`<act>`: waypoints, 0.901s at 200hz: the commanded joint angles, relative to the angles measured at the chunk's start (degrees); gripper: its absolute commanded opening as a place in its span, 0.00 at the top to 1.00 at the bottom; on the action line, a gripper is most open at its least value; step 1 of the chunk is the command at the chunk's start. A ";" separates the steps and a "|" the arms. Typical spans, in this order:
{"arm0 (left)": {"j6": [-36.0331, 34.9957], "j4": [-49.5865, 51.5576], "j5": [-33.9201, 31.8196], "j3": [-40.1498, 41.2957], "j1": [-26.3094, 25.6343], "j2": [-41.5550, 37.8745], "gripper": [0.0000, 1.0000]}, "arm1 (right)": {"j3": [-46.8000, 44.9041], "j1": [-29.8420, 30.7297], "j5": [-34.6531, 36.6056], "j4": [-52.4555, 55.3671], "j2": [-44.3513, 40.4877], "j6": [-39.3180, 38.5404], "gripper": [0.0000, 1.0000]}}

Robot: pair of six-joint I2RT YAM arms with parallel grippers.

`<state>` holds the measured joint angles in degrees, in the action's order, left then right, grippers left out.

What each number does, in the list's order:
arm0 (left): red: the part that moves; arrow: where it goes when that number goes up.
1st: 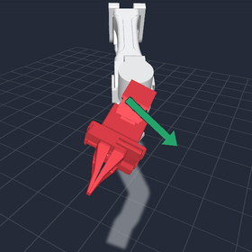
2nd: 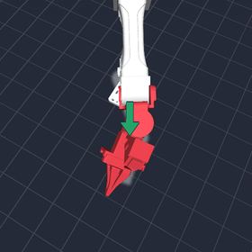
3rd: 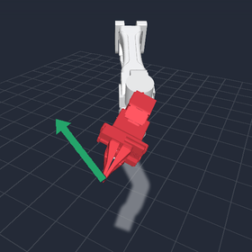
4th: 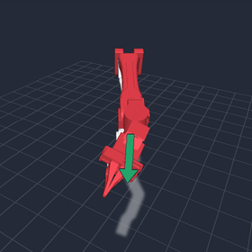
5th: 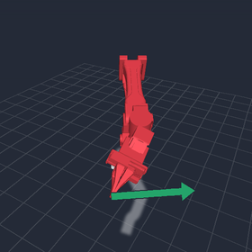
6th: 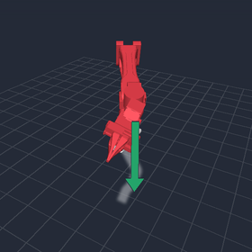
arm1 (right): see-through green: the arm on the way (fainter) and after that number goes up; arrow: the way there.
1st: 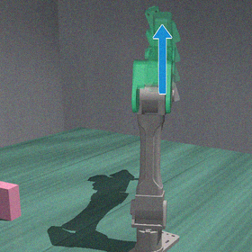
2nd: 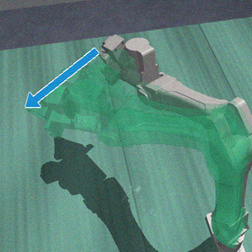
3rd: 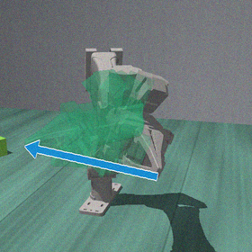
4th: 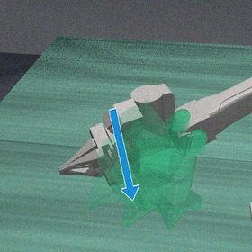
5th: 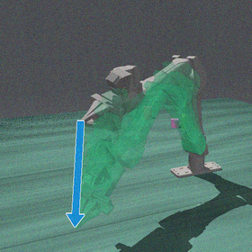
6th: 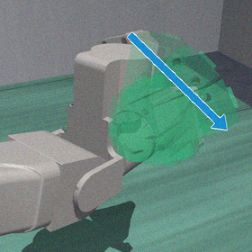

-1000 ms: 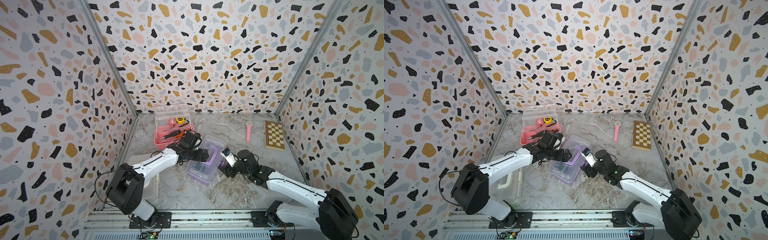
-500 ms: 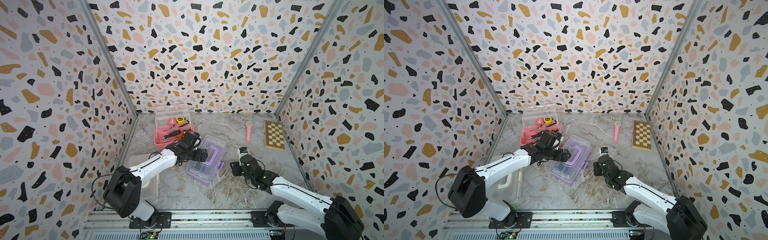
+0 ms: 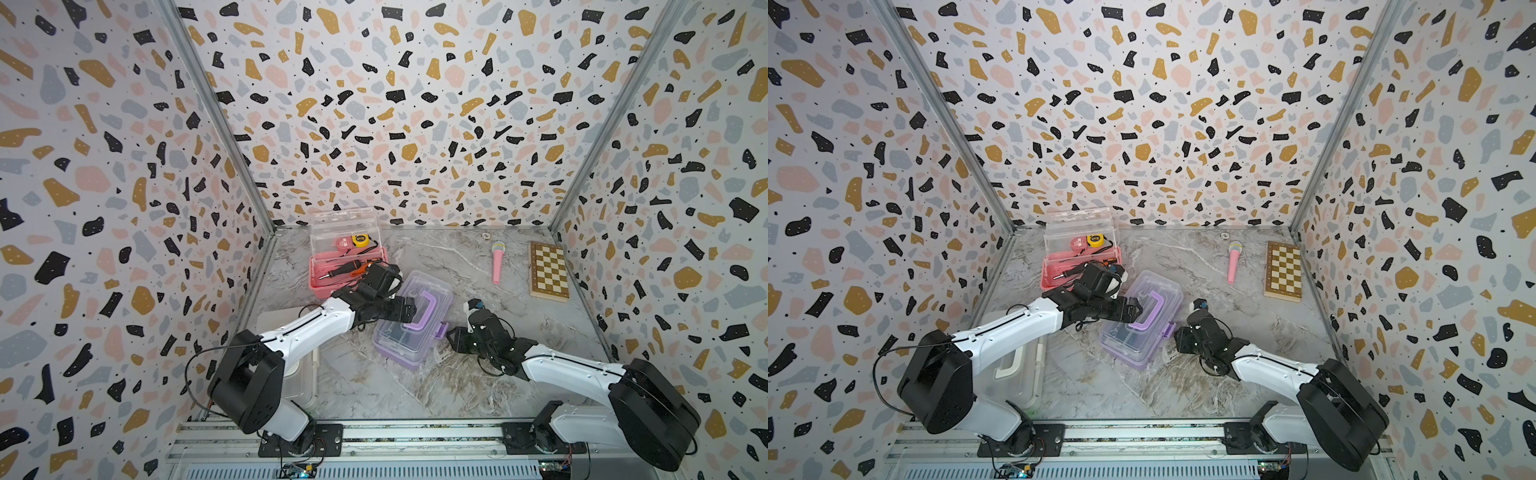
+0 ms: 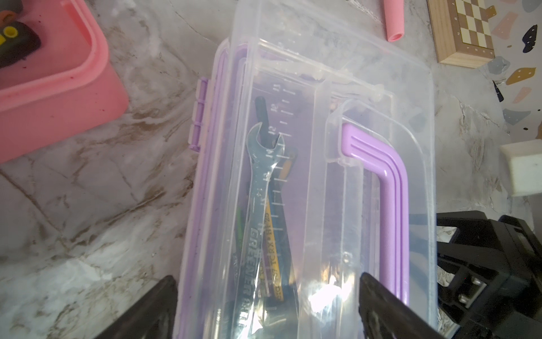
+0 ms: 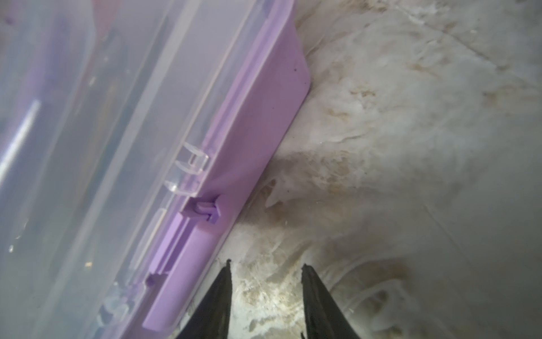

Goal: Close toolboxes
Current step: Fasten the toolbox latch on the toolbox.

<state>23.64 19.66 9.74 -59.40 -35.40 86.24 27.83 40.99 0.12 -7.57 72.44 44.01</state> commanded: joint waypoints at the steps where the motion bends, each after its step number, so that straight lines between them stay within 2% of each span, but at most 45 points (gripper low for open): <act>1: -0.20 -1.12 -0.60 0.07 0.23 0.32 0.06 | 2.64 0.12 -2.35 -2.66 -0.03 0.64 0.59; 99: -0.15 -3.41 1.26 0.98 0.24 1.68 0.06 | 3.17 0.14 -5.26 -6.48 2.55 2.01 0.63; 127: -0.86 -5.83 5.30 2.38 0.24 3.14 0.07 | 3.45 0.14 -6.33 -9.19 4.98 2.66 0.63; 180: 1.00 -8.80 12.73 6.37 0.24 6.06 0.10 | 5.77 0.21 -9.88 -17.46 9.13 3.26 0.73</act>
<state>22.68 10.98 14.68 -57.30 -34.35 89.41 28.69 40.82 -5.74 -14.87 81.28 46.72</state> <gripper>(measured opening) 0.901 0.287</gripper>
